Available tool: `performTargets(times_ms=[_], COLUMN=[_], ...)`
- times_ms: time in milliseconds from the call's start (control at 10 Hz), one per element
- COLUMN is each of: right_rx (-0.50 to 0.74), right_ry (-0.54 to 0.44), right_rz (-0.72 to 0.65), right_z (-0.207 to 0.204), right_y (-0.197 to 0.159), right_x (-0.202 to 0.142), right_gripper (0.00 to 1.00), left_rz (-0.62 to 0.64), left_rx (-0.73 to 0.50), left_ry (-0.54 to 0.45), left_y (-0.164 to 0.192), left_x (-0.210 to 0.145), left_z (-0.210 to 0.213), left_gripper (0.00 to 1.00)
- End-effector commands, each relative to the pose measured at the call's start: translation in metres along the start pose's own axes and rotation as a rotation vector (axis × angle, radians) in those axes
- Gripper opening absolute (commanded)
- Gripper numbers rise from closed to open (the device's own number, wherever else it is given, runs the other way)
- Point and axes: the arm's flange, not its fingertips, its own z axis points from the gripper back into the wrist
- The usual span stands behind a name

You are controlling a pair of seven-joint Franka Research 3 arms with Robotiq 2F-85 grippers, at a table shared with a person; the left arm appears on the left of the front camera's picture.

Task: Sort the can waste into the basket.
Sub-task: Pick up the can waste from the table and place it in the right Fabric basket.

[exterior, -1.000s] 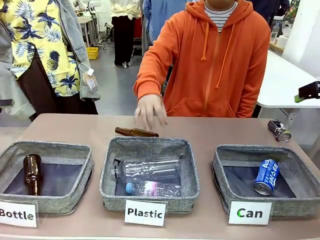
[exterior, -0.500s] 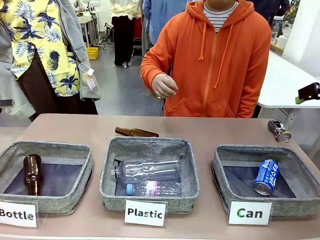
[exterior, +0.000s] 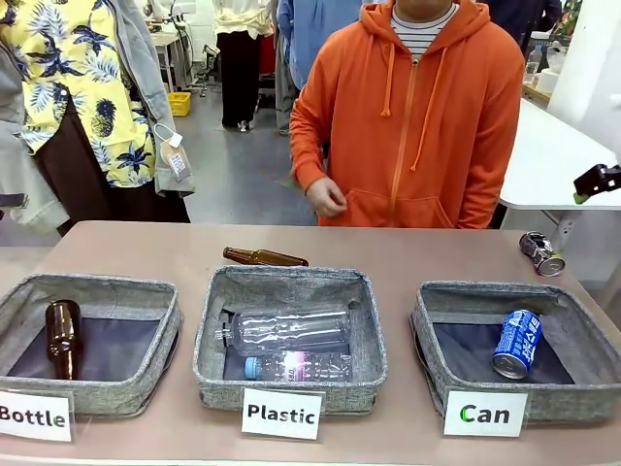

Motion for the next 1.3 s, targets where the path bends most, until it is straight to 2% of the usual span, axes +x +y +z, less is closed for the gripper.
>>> performTargets(times_ms=[0,200,600,900,1200], right_rx=[0.024,0.005,0.04,0.074,0.055], right_ry=[-0.038,-0.037,-0.023,0.024,0.067], right_rz=[0.075,0.075,0.069,0.023,0.007], right_z=[-0.044,-0.092,-0.151,-0.182,-0.201], right_y=[-0.007,-0.007,-0.005,-0.014,-0.021], right_x=[0.012,0.012,0.0,-0.009,-0.012], right_gripper=[1.0,1.0,1.0,1.0,1.0], left_rz=[0.004,0.004,0.004,0.004,0.004], left_rx=[0.008,0.008,0.008,0.008,0.008], left_ry=[0.0,0.0,0.0,0.0,0.0], left_y=[-0.003,-0.003,-0.003,-0.003,-0.003], left_x=[-0.001,-0.001,-0.001,-0.001,-0.001], left_z=[-0.002,-0.002,-0.002,-0.002,-0.002], left_gripper=[1.0,1.0,1.0,1.0,1.0])
